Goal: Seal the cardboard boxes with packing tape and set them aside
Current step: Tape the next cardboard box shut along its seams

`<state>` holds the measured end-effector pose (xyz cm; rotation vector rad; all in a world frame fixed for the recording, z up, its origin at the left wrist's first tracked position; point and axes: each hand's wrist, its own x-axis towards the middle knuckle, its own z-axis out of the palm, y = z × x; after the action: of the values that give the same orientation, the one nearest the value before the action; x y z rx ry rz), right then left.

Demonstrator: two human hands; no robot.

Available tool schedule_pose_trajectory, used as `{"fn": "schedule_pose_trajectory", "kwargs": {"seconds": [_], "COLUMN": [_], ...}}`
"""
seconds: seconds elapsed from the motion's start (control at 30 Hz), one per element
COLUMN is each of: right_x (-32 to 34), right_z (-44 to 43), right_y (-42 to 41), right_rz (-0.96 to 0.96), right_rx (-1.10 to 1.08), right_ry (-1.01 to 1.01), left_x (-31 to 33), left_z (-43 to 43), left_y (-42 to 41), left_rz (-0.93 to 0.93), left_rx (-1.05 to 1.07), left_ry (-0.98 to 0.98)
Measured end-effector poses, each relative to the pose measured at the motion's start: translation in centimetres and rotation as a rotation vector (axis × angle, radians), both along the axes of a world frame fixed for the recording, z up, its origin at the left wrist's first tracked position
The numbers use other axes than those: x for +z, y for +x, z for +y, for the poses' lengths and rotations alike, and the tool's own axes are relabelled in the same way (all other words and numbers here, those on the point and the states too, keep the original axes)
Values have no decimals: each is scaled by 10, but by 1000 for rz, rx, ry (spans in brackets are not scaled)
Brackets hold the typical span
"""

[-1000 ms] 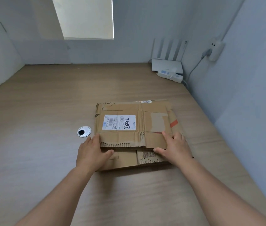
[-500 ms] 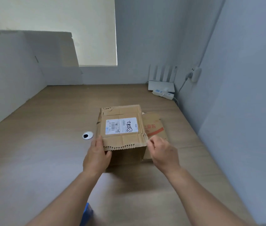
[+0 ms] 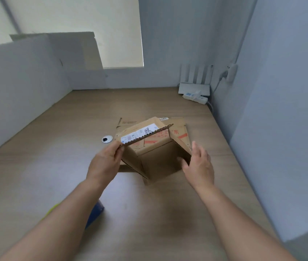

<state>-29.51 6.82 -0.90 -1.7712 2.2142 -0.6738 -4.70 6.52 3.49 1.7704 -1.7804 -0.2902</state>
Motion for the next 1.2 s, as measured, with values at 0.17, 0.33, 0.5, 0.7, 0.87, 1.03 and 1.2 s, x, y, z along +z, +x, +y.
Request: {"fn": "schedule_pose_trajectory", "kwargs": {"seconds": [0.17, 0.33, 0.5, 0.7, 0.87, 1.03, 1.2], "right_x": [35, 69, 65, 56, 51, 51, 43], "right_z": [22, 54, 78, 76, 65, 54, 37], "right_y": [-4, 8, 14, 17, 12, 8, 21], "right_rz": [29, 174, 224, -52, -402, -519, -481], "right_rx": [66, 118, 89, 264, 563, 476, 346], "right_ry": [-211, -128, 16, -13, 380, 392, 271], "left_x": [40, 59, 17, -20, -28, -26, -29], "left_z": [22, 35, 71, 106, 89, 74, 61], "left_y": [11, 3, 9, 36, 45, 46, 43], "left_rz": [21, 363, 533, 263, 188, 323, 326], "left_rx": [40, 65, -33, -386, -331, -252, -137], "left_ry": [61, 29, 122, 304, 256, 220, 229]}}
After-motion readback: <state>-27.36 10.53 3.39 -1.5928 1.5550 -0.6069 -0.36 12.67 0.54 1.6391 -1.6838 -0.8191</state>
